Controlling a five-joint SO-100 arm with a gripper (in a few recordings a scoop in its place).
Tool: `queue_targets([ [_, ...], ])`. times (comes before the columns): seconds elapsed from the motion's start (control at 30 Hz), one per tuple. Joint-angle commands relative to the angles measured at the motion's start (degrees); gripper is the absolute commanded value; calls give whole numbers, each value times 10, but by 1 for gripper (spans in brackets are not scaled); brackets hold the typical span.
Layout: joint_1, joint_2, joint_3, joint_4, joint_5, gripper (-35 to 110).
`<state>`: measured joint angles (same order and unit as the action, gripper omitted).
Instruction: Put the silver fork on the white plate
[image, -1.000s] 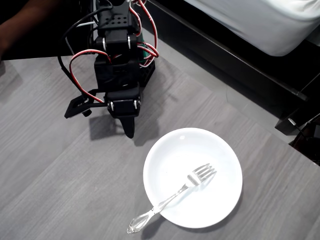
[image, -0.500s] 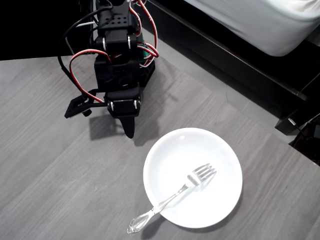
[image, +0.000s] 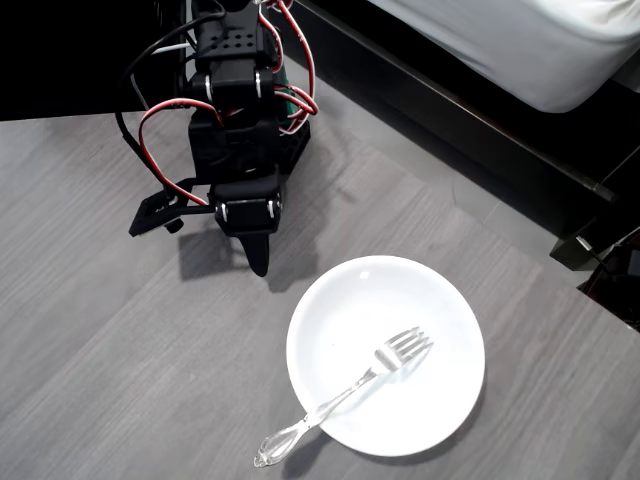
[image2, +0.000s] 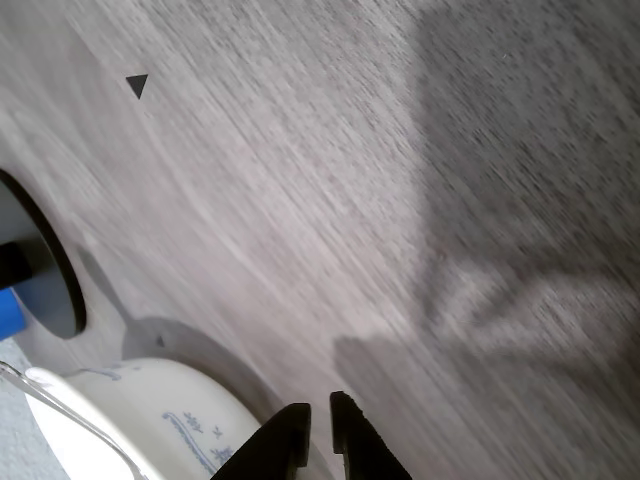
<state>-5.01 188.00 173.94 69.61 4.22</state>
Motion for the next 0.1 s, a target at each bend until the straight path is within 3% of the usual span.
queue_targets([
  [0.0,0,17,-2,2,2,0],
  [0.07,0,17,-2,2,2,0],
])
